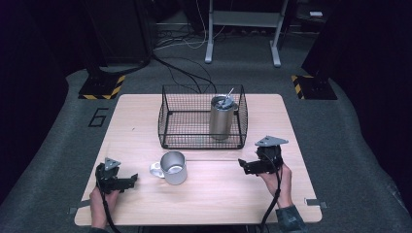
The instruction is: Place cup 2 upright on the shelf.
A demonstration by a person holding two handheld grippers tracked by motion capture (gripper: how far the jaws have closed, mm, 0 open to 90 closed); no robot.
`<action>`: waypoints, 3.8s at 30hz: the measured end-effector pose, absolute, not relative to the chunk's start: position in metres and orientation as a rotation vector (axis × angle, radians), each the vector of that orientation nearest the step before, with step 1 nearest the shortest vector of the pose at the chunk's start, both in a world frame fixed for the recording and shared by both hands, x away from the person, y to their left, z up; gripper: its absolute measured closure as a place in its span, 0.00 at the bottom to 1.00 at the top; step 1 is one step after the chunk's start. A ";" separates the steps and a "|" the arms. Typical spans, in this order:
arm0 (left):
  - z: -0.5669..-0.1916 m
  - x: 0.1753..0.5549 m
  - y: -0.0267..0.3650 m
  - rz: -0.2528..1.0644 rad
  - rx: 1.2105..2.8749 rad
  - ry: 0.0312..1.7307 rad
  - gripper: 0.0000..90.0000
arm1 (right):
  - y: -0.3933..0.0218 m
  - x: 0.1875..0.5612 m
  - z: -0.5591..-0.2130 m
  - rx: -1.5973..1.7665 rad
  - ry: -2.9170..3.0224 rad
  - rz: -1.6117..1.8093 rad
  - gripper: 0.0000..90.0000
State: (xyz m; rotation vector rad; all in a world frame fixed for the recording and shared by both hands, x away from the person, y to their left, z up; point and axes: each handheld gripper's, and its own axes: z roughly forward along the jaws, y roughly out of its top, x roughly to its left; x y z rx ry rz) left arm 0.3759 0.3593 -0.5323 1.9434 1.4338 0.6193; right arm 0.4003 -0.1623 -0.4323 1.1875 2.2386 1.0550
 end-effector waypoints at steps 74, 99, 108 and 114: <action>-0.443 0.380 0.262 0.364 1.944 0.817 0.00 | -0.219 0.399 -0.530 1.306 2.227 0.938 0.00; -0.458 0.387 0.235 0.341 1.984 0.796 0.00 | -0.219 0.399 -0.530 1.300 2.231 0.938 0.00; -0.461 0.389 0.229 0.351 2.003 0.806 0.02 | -0.220 0.400 -0.530 1.301 2.225 0.939 0.00; -0.463 0.390 0.228 0.362 2.007 0.819 0.05 | -0.220 0.399 -0.530 1.303 2.220 0.941 0.00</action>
